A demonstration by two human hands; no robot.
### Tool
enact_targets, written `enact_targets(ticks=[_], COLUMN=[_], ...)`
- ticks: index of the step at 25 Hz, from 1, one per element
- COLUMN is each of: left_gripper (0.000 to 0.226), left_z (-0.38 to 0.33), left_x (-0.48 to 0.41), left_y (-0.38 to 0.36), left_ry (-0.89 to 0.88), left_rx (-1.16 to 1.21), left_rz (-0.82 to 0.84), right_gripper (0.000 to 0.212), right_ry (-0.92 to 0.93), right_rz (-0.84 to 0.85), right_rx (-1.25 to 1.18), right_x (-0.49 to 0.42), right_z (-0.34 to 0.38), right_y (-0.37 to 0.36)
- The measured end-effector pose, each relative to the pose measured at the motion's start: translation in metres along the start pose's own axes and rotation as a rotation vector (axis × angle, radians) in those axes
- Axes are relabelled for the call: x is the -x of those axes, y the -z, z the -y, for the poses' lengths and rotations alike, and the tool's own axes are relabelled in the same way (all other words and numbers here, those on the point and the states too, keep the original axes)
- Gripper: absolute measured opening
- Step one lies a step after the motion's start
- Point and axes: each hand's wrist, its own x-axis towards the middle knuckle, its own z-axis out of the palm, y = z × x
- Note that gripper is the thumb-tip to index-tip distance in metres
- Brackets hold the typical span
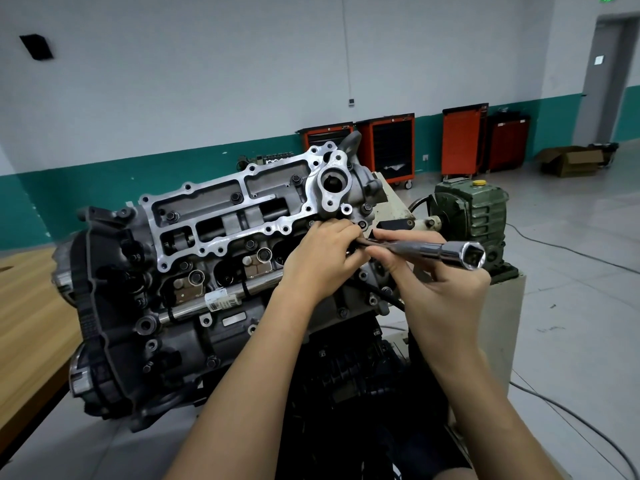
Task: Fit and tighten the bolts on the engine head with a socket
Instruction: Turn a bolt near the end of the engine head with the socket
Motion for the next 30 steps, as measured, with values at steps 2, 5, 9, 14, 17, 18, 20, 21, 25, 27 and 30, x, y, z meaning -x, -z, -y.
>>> enact_targets(ticks=[2,5,9,14,17,18,20,21,25,27,30], left_gripper=[0.026,0.025,0.017,0.017,0.022,0.023,0.021,0.020,0.027,0.032,0.025], left_z=[0.001,0.001,0.000,0.001,0.002,0.002,0.001,0.001,0.001,0.001,0.000], left_x=[-0.001,-0.001,0.000,-0.001,-0.001,-0.001,-0.001,-0.001,-0.001,-0.001,-0.001], left_y=[0.000,-0.001,-0.001,-0.002,-0.002,-0.002,-0.001,-0.001,-0.001,0.000,0.000], left_ry=[-0.003,0.000,-0.002,-0.011,-0.005,-0.004,-0.009,-0.010,-0.005,-0.001,0.002], left_rx=[0.000,-0.005,0.009,0.001,-0.008,-0.009,-0.007,-0.005,-0.006,-0.010,-0.015], left_rz=[-0.005,-0.002,-0.025,-0.012,-0.006,-0.006,-0.016,-0.018,-0.001,0.004,-0.004], right_gripper=[0.020,0.018,0.017,0.021,0.018,0.017,0.018,0.019,0.020,0.019,0.015], right_ry=[-0.023,0.033,0.048,-0.033,0.031,0.039,0.037,0.022,0.025,0.063,0.074], right_rz=[0.016,0.091,-0.007,0.050,0.068,0.042,-0.005,-0.014,0.105,0.113,0.036], right_rx=[0.005,0.061,0.067,-0.017,0.010,0.006,-0.018,-0.032,-0.033,0.003,0.038], right_x=[0.003,0.007,-0.001,0.006,0.006,0.004,0.001,0.001,0.006,0.003,-0.002], right_z=[0.002,0.000,-0.003,-0.003,-0.006,-0.005,-0.005,-0.004,-0.001,-0.002,-0.005], right_y=[0.000,0.001,0.003,-0.001,-0.002,-0.002,-0.001,-0.001,-0.002,-0.001,0.001])
